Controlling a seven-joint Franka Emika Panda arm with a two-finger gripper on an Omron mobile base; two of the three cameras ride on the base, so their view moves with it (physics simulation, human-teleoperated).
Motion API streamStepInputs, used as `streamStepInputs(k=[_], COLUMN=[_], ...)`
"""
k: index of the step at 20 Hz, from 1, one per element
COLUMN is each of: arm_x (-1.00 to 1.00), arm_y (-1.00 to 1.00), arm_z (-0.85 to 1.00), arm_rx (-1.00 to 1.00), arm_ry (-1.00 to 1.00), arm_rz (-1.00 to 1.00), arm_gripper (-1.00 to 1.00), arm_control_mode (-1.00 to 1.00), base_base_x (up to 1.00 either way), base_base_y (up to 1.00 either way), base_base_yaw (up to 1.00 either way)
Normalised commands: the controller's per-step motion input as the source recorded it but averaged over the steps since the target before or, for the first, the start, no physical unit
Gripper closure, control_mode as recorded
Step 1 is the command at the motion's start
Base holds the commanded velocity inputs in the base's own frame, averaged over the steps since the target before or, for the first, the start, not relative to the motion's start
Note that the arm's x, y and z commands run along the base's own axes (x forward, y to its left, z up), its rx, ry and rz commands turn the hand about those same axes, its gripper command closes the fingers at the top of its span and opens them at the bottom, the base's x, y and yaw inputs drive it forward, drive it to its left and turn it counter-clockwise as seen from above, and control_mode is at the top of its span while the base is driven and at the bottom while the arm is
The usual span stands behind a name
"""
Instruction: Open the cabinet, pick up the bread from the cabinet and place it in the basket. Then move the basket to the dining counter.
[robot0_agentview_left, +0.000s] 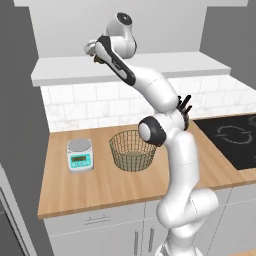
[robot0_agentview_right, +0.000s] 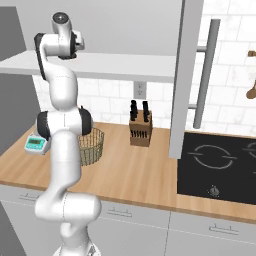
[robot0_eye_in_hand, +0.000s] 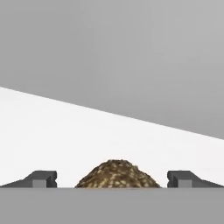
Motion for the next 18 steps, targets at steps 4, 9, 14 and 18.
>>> streamStepInputs(k=[4,9,14,18], arm_x=[-0.02,-0.03,-0.02,-0.48], arm_y=[0.0,0.0,0.0,0.0], arm_z=[-0.57,-0.53,-0.59,-0.78], arm_rx=[0.0,0.0,0.0,0.0], arm_ry=[0.03,0.0,0.01,0.03], arm_rz=[0.03,0.01,0.01,0.02], arm_gripper=[-1.0,-1.0,1.0,1.0], arm_control_mode=[-1.0,-1.0,-1.0,-1.0], base_base_x=[0.0,0.0,0.0,0.0], base_base_y=[0.0,0.0,0.0,0.0], base_base_yaw=[0.0,0.0,0.0,0.0])
